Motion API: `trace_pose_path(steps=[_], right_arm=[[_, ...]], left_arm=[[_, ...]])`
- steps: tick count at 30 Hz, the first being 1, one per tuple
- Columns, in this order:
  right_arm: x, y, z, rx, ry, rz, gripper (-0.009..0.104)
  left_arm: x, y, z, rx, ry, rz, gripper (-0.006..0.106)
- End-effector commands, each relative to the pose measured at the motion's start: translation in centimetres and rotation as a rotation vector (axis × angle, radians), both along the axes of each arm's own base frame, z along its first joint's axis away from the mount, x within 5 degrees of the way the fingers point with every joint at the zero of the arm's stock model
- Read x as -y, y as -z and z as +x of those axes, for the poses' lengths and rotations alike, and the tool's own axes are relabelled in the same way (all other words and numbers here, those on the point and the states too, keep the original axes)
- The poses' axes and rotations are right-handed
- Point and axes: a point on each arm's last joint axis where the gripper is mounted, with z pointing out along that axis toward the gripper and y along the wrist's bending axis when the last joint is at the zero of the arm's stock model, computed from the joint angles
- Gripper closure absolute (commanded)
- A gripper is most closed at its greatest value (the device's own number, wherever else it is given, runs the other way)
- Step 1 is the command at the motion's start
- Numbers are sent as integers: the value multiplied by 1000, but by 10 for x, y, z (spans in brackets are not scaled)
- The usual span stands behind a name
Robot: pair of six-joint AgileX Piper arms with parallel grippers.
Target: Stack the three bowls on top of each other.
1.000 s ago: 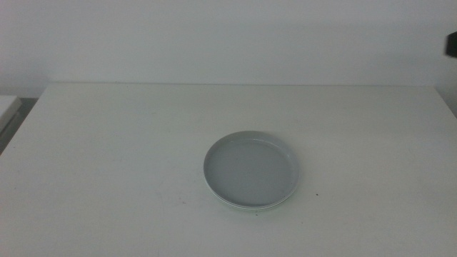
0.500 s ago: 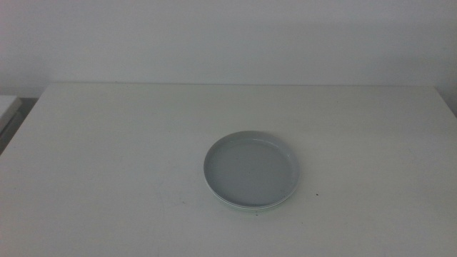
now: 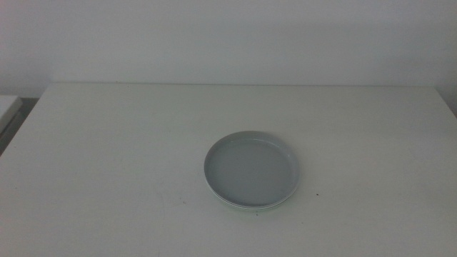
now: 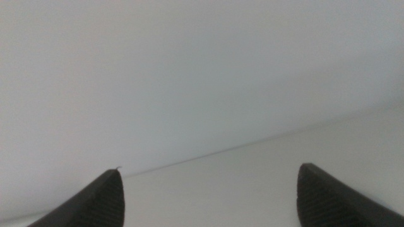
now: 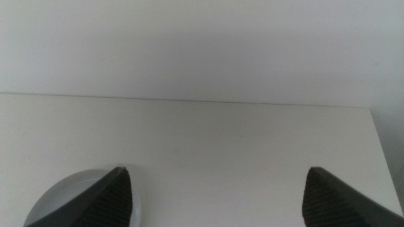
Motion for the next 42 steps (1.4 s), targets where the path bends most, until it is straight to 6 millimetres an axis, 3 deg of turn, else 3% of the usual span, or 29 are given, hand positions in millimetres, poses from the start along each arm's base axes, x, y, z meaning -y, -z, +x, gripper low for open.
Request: trace_pose_path(steps=[1,8,22,29,42], right_arm=[[0,0,0,11,-3,-11,2],[0,0,0,11,-3,-11,2],[0,0,0,11,-3,-11,2],[0,0,0,11,-3,-11,2],[0,0,0,11,-3,-11,2]], left_arm=[[-10,14,3,33,-128,-92,7],[-20,58,4,-5,-253,-197,7],[-18,51,6,78,-218,-204,7],[-12,50,6,57,-176,-314,7],[-15,46,7,133,-178,-186,7]])
